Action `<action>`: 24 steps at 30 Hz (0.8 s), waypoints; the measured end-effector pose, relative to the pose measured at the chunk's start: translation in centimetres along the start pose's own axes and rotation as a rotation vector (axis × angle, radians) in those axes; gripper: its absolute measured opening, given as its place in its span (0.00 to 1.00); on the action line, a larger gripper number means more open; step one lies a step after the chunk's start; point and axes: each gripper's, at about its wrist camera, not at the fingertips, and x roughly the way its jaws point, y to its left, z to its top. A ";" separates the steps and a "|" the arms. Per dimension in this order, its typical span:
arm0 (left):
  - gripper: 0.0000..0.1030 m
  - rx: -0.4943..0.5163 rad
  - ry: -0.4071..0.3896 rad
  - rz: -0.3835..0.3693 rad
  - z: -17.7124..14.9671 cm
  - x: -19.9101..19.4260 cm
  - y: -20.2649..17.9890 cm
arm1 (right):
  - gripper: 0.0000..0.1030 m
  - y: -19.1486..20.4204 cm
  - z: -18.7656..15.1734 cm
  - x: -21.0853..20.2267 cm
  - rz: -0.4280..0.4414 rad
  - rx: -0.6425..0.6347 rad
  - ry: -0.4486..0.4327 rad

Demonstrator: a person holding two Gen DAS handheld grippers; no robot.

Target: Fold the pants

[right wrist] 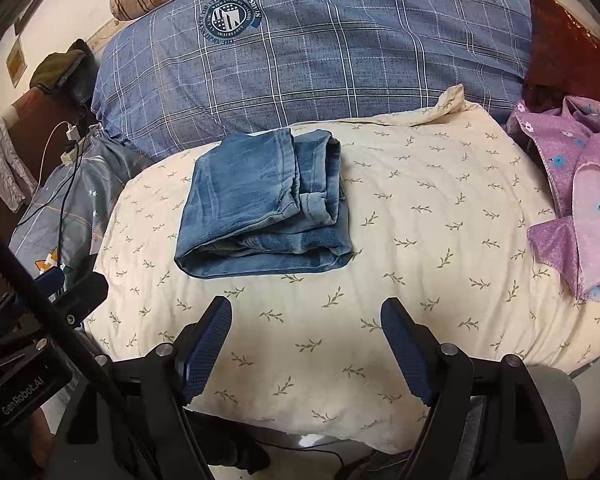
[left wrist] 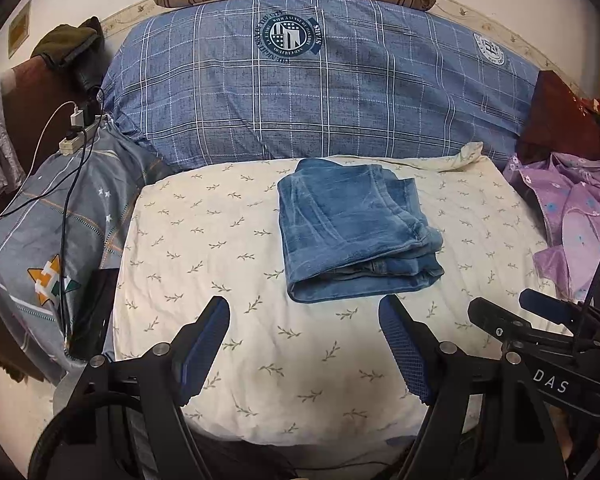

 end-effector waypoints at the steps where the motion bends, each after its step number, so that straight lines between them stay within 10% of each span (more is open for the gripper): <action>1: 0.75 0.000 -0.001 0.000 0.0 0.0 0.1 | 0.76 0.0 0.0 0.0 0.001 -0.002 0.000; 24: 0.75 0.003 -0.005 0.015 0.0 -0.6 0.2 | 0.76 0.2 0.1 -0.1 0.004 -0.007 0.001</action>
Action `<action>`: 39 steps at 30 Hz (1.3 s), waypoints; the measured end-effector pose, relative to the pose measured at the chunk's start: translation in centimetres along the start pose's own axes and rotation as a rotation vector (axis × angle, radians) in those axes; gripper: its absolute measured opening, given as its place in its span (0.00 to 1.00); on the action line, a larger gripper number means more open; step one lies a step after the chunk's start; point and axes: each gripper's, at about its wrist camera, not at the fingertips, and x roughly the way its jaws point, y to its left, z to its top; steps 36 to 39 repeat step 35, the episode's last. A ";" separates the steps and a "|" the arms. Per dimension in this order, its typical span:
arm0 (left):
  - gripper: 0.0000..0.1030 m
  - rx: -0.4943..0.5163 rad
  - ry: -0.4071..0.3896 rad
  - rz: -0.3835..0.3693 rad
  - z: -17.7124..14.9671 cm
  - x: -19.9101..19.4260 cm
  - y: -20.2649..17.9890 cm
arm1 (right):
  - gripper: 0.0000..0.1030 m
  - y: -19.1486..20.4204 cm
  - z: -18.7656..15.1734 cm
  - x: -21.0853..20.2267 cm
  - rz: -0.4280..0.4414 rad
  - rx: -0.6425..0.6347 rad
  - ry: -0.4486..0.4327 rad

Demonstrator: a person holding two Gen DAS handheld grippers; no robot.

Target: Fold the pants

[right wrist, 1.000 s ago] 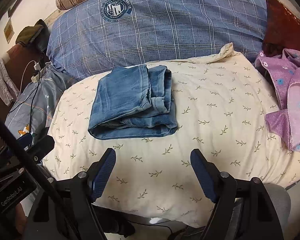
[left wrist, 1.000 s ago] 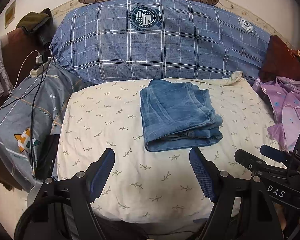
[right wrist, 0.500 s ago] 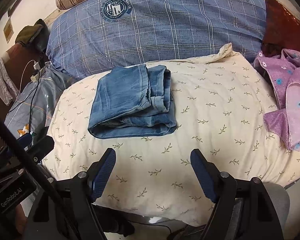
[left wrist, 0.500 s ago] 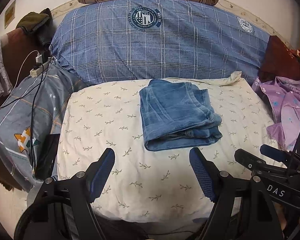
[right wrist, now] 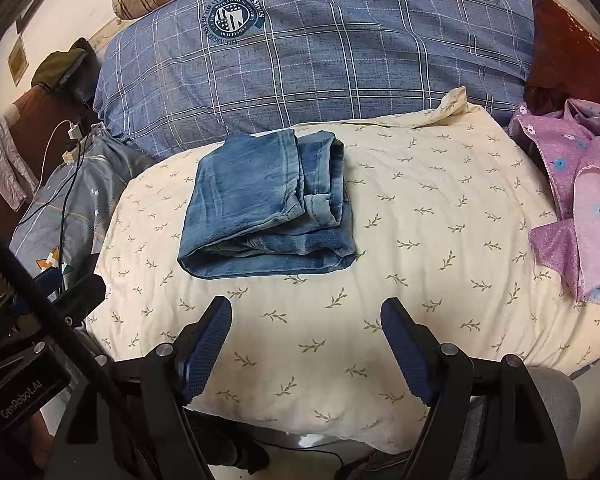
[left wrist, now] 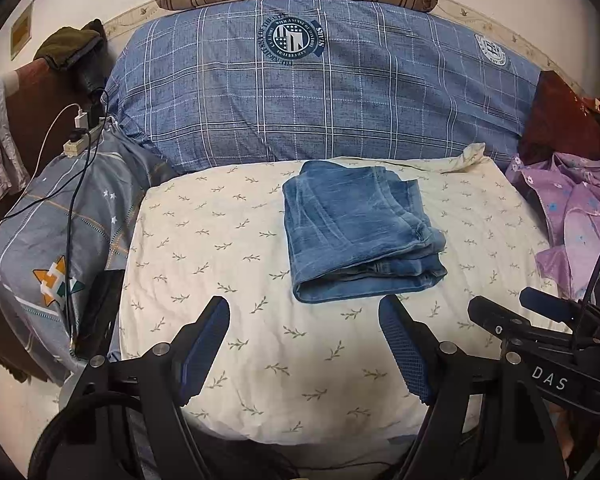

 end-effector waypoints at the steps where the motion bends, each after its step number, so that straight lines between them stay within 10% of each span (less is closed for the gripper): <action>1: 0.75 0.000 0.000 0.000 0.1 0.0 0.0 | 0.76 0.1 0.0 0.0 0.002 -0.002 0.001; 39: 0.75 -0.016 -0.005 -0.041 0.8 4.1 1.8 | 0.76 -1.2 0.4 1.1 -0.012 0.025 0.007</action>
